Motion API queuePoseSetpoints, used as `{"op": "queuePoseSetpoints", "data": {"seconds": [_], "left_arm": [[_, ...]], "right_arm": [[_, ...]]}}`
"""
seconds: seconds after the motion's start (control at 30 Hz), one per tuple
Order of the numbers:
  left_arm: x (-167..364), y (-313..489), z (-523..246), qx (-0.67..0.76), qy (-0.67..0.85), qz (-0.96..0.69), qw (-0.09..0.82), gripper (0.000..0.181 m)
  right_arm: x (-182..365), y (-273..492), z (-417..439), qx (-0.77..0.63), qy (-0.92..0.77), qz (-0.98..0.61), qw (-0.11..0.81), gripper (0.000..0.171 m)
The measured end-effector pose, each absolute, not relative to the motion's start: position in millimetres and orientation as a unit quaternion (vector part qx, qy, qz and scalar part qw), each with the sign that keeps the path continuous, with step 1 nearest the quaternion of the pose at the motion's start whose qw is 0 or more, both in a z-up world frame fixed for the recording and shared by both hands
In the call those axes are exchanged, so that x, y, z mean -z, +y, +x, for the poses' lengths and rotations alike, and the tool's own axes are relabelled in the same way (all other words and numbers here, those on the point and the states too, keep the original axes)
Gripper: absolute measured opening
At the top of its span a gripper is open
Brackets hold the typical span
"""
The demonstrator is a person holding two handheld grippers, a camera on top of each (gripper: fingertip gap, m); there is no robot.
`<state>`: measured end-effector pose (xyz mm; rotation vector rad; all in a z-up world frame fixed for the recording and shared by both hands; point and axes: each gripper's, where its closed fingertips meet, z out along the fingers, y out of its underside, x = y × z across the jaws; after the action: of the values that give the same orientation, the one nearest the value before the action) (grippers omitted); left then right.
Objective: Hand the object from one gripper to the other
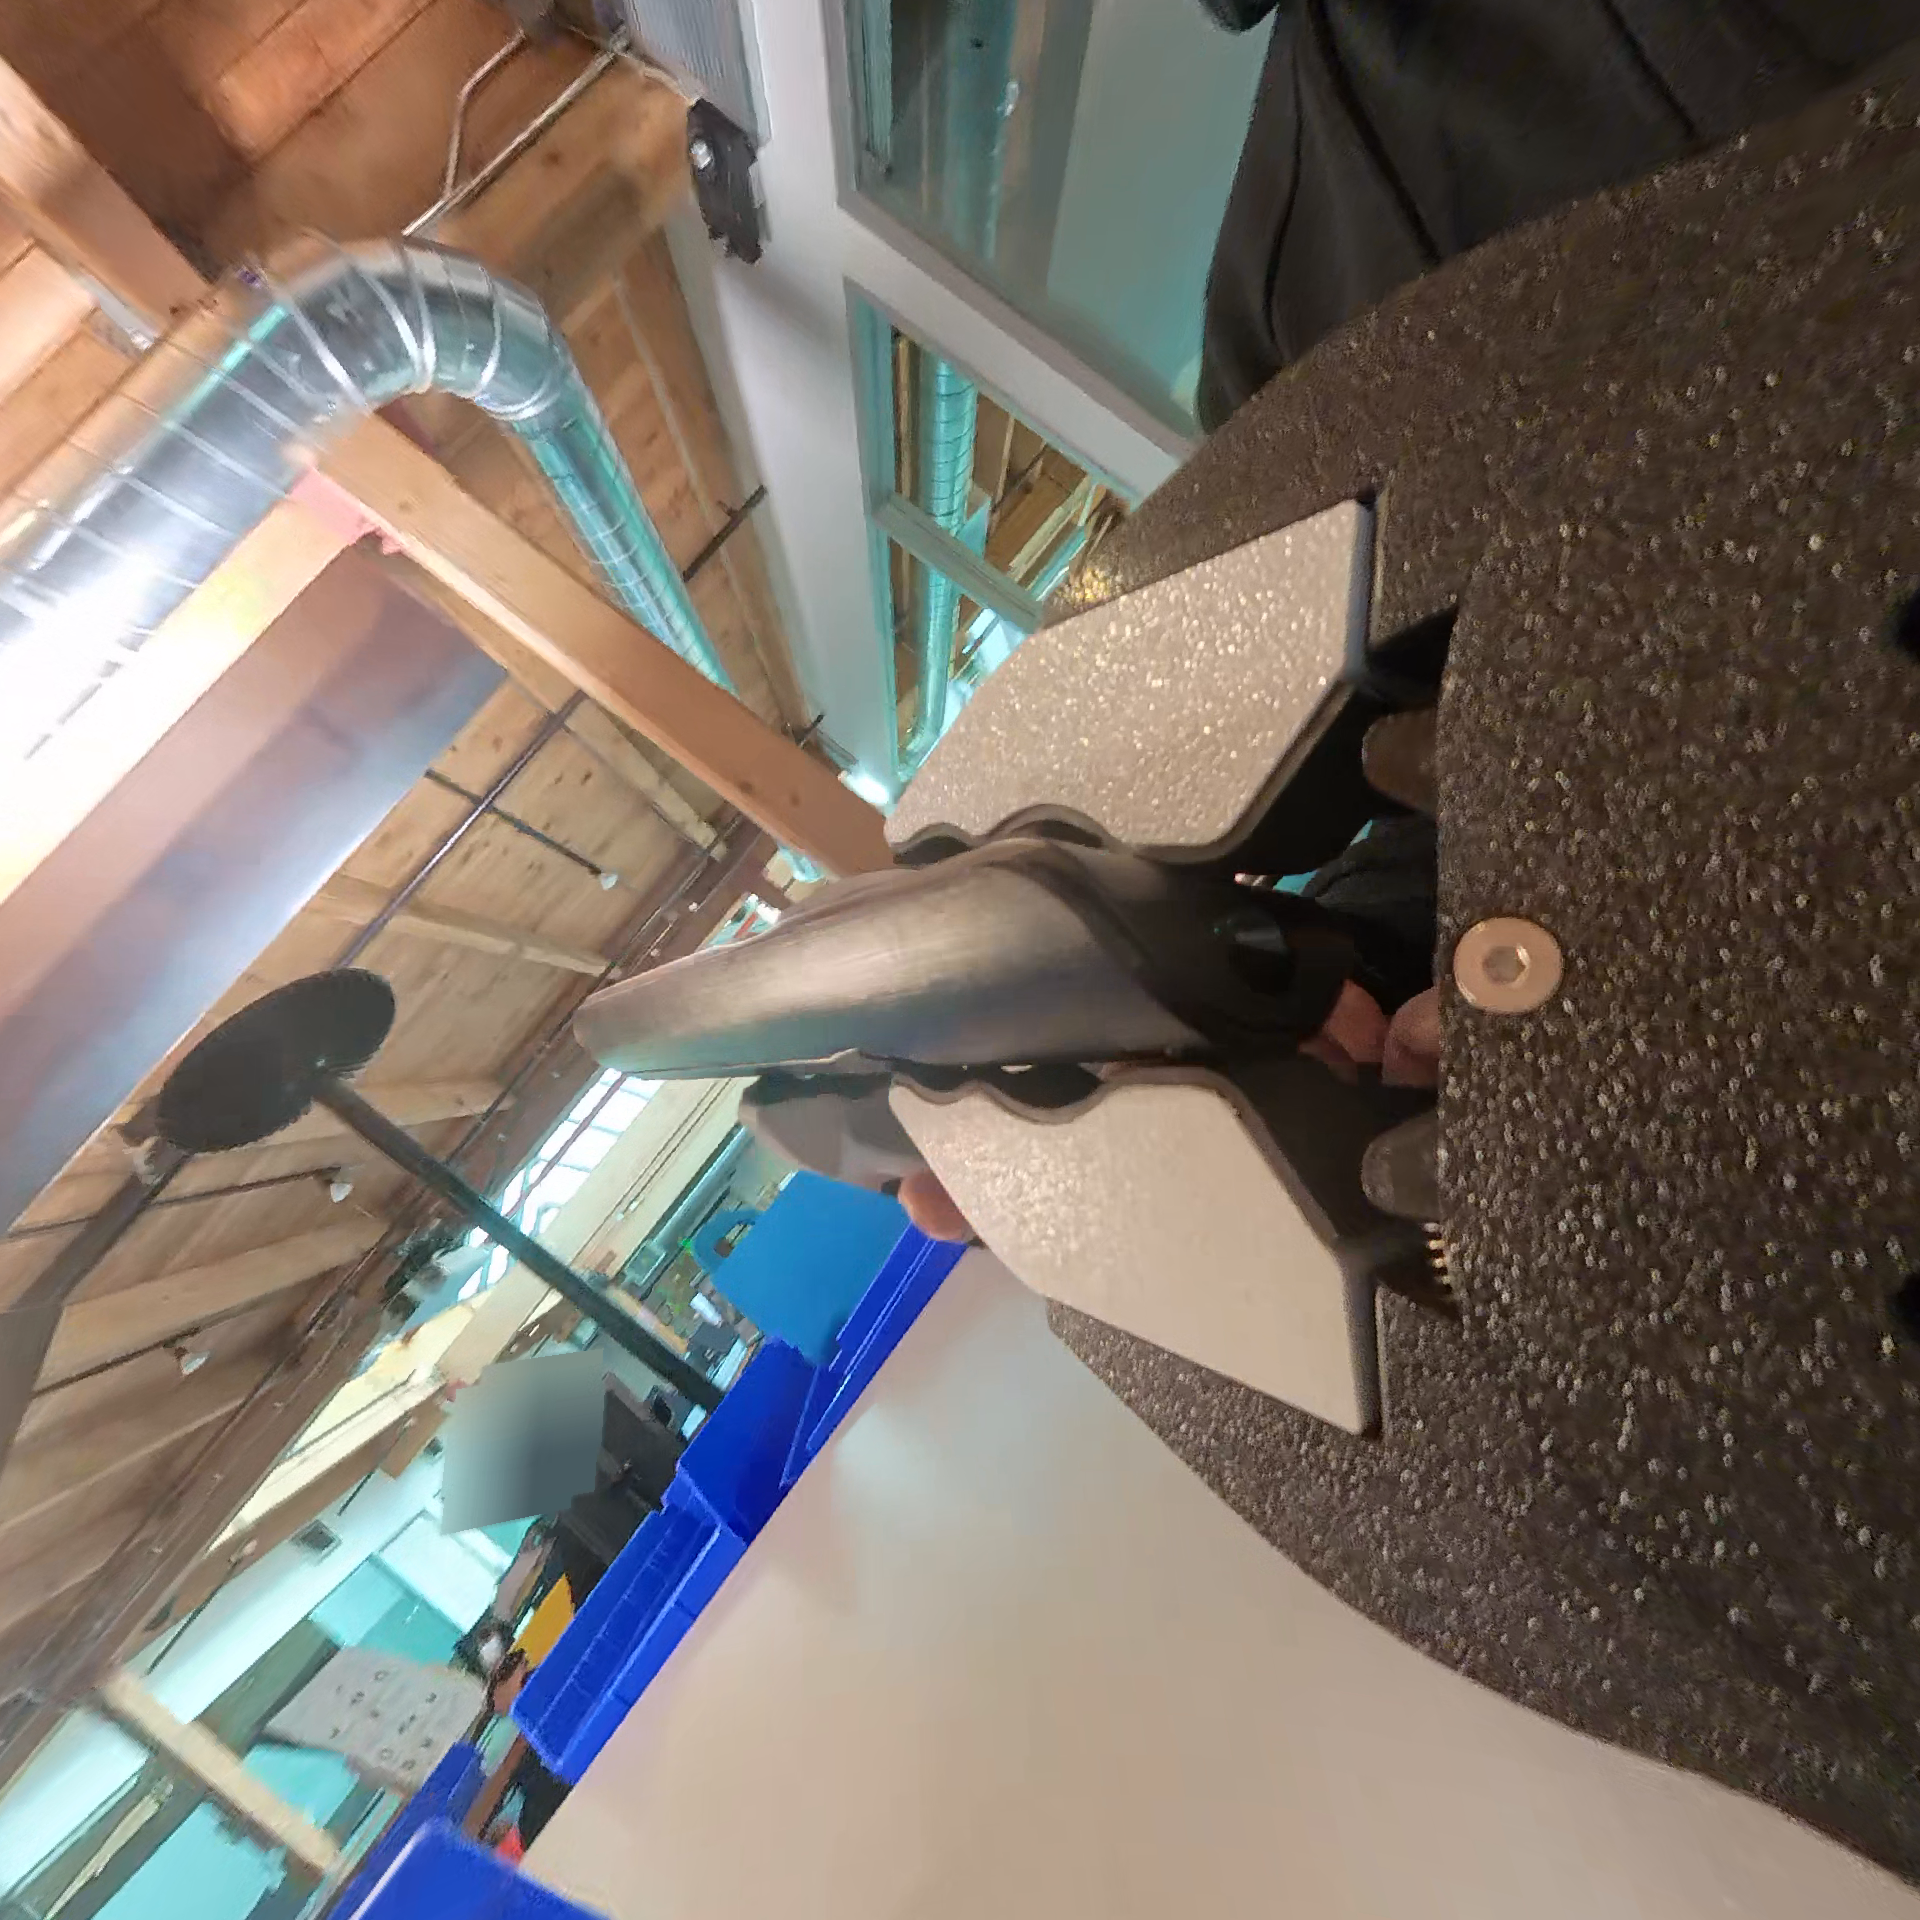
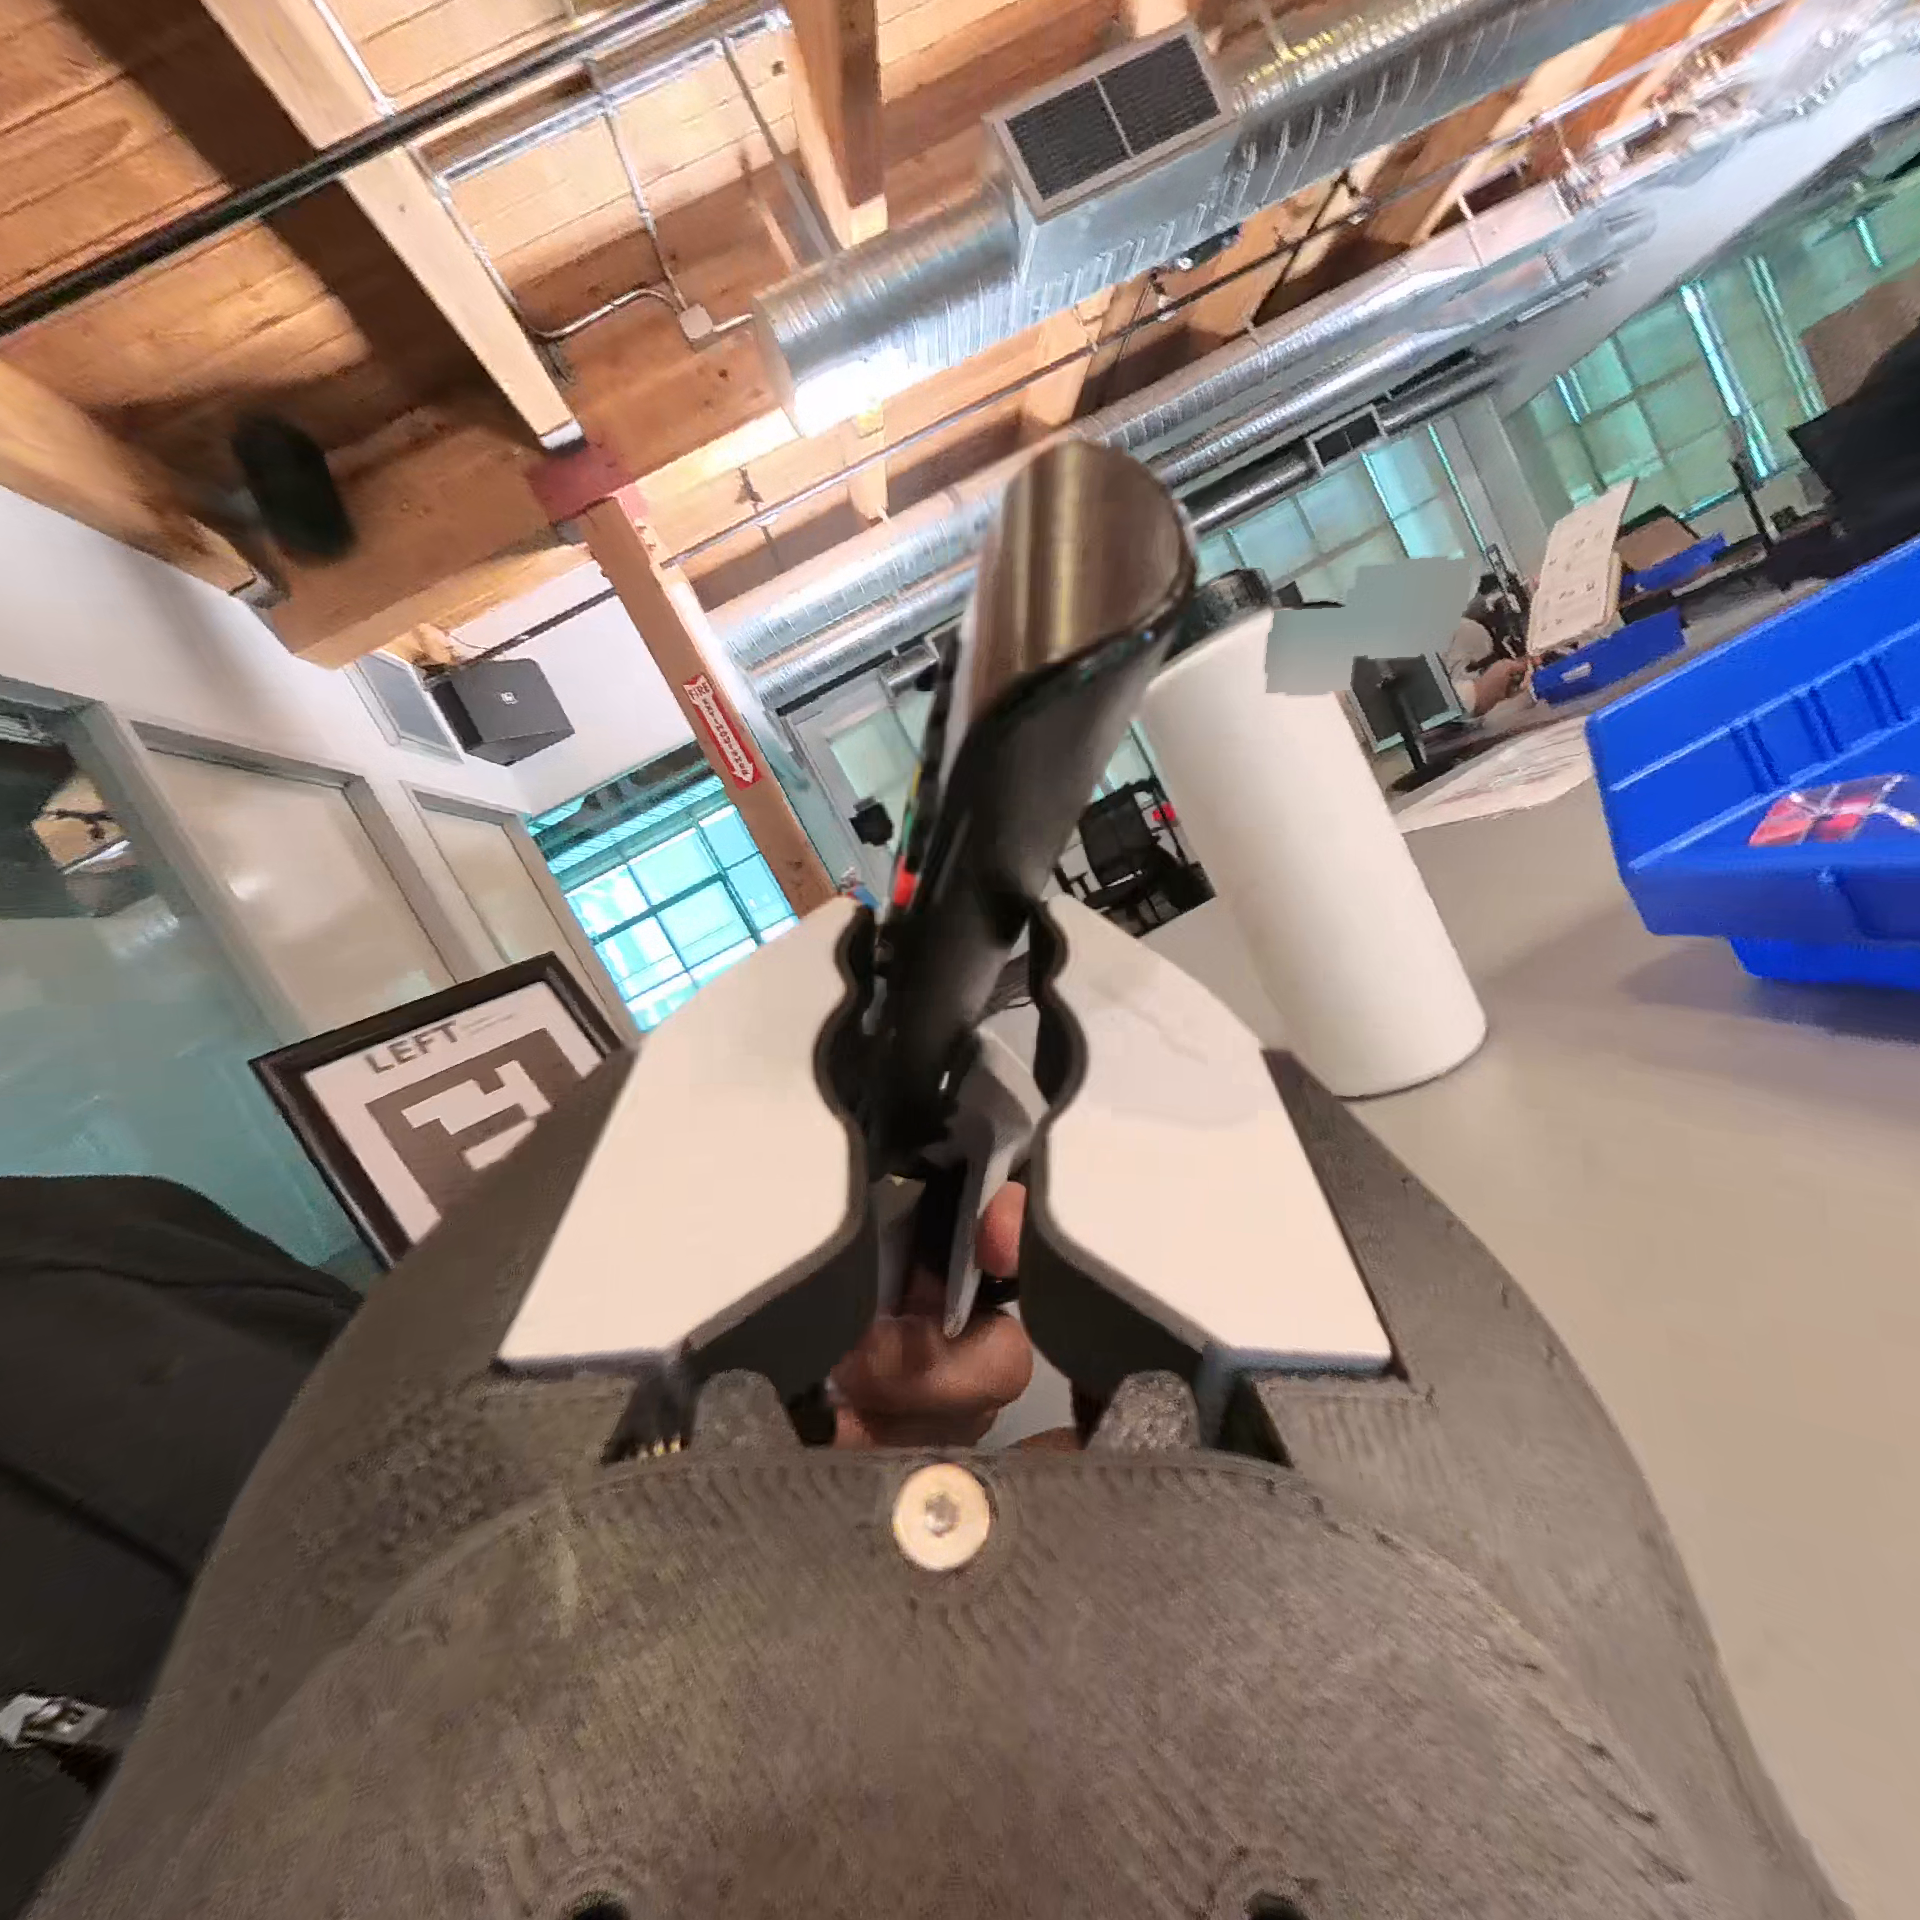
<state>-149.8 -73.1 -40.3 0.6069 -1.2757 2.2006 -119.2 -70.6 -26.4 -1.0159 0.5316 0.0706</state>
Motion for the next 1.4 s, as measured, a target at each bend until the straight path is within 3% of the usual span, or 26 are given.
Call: {"op": "queuePoseSetpoints", "data": {"seconds": [0.1,0.2,0.27,0.53,0.8,0.9,1.1,1.23,1.4], "left_arm": [[43.0,-78.2,-155.0,-0.796,-0.51,0.211,0.246,0.043],[48.9,-79.8,-148.3,-0.779,-0.551,0.226,0.195,0.074],[52.7,-76.0,-139.2,-0.77,-0.571,0.241,0.151,0.081],[33.4,-61.1,-141.7,-0.78,-0.595,0.193,0.013,0.085],[30.6,-64.7,-171.5,-0.698,-0.622,-0.06,-0.351,0.068],[41.6,-65.2,-172.3,-0.632,-0.625,-0.13,-0.439,0.066],[59.5,-62.3,-170.5,-0.56,-0.633,-0.202,-0.495,0.059],[74.4,-65.9,-173.2,-0.515,-0.637,-0.247,-0.518,0.036],[67.2,-66.2,-165.0,-0.522,-0.643,-0.195,-0.525,0.027]], "right_arm": [[18.2,-73.0,-128.4,0.008,0.212,-0.494,0.843,0.028],[10.9,-73.4,-138.7,0.104,0.163,-0.524,0.83,0.027],[5.4,-74.8,-144.5,0.2,0.129,-0.542,0.806,0.026],[8.3,-89.7,-138.4,0.599,0.019,-0.577,0.554,0.022],[35.8,-88.6,-125.6,0.689,-0.062,-0.603,0.396,0.022],[49.6,-79.7,-129.5,0.687,-0.115,-0.615,0.37,0.022],[66.9,-64.8,-134.0,0.676,-0.164,-0.63,0.345,0.023],[75.7,-56.5,-135.1,0.671,-0.18,-0.638,0.333,0.022],[72.8,-58.4,-131.4,0.686,-0.163,-0.628,0.329,0.023]]}}
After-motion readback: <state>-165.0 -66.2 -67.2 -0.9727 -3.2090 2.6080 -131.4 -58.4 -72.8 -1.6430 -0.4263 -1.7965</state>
